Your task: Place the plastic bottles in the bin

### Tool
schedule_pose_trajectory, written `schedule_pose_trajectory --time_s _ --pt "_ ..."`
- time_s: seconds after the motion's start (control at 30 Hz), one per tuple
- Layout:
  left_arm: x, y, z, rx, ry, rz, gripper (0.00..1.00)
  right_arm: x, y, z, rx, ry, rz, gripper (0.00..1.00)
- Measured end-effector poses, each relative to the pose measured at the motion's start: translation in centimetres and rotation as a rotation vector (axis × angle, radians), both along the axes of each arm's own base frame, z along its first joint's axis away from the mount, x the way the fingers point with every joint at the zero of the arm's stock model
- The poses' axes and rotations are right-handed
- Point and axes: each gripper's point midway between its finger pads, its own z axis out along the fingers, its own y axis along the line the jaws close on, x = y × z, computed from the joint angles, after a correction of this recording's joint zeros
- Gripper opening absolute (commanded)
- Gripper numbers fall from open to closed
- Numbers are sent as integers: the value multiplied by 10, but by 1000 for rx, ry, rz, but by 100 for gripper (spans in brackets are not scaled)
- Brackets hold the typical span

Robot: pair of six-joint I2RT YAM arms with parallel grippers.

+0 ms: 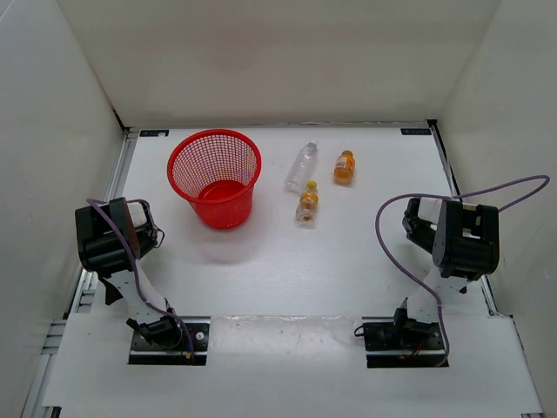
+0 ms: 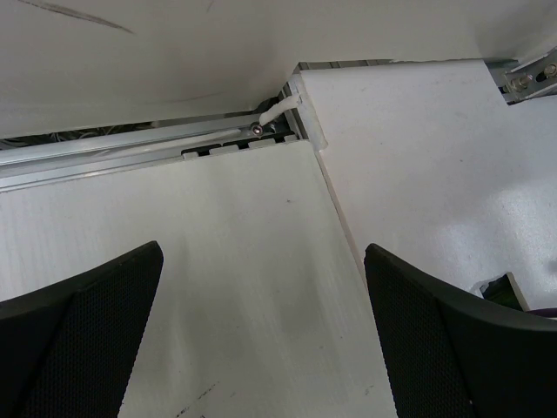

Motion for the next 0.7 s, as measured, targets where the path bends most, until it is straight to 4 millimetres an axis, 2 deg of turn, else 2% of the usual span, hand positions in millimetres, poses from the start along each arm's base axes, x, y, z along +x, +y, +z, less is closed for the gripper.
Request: schedule_pose_trajectory --time_s 0.13,0.2,0.27,0.3,0.33,0.4,0.5,0.6,0.7 --pt "0 0 0 0 0 -1 100 1 0 1 0 -2 0 100" --pt "2 0 1 2 1 -6 100 11 -1 5 15 20 11 100" --pt "5 1 3 7 3 -19 100 43 -6 13 48 56 49 100" --pt "8 2 5 5 8 -29 100 67 -10 18 55 57 80 100" --pt "13 4 8 6 10 -41 100 89 -13 23 55 44 111 100" --pt "30 10 17 0 18 -78 100 121 -13 38 56 23 170 100" --pt "56 21 34 6 20 -133 100 144 -5 62 120 10 243 100" --pt "61 25 52 16 36 -178 100 165 13 78 257 -71 387 100" --pt "64 25 82 49 33 -242 100 196 51 94 442 -237 676 100"
